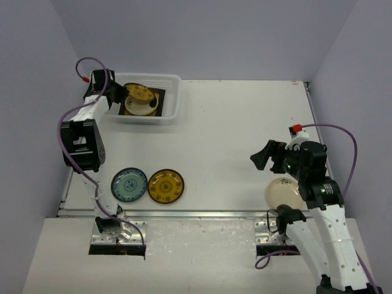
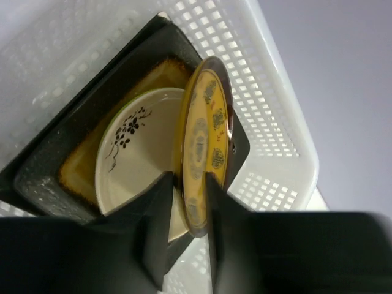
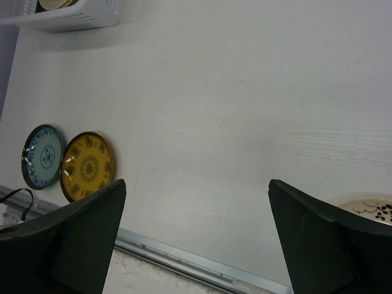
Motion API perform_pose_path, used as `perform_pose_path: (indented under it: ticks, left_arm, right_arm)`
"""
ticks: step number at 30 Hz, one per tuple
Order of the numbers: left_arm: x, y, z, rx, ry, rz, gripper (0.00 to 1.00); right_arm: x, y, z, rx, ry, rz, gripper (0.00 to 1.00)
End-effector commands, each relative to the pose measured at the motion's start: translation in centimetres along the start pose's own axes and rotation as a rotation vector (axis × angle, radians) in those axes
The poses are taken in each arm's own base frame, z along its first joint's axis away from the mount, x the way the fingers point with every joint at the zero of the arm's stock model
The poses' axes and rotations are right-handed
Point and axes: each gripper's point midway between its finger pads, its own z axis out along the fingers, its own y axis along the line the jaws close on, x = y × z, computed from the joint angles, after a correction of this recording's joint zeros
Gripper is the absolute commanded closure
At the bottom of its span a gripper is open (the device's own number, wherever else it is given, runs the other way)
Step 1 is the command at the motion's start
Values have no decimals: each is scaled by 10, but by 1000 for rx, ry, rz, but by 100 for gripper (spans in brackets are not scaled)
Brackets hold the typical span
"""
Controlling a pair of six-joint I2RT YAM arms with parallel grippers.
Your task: Place the plates into the plastic bin on the countertop
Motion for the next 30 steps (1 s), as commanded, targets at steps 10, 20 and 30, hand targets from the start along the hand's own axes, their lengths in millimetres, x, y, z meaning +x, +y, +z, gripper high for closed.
perform_pose_path:
  ticks: [10, 20, 30]
  left_arm:
    - [-26, -58, -76, 178, -85, 38, 0]
    - [105, -137, -183, 507, 43, 331, 0]
    - [390, -123, -220, 796, 757, 593, 0]
  right_arm:
    - [-15, -16, 13, 98, 0, -1, 1]
    - [-29, -29, 15, 195, -55, 72, 1]
    - [-82, -20, -69, 265, -374, 117, 1]
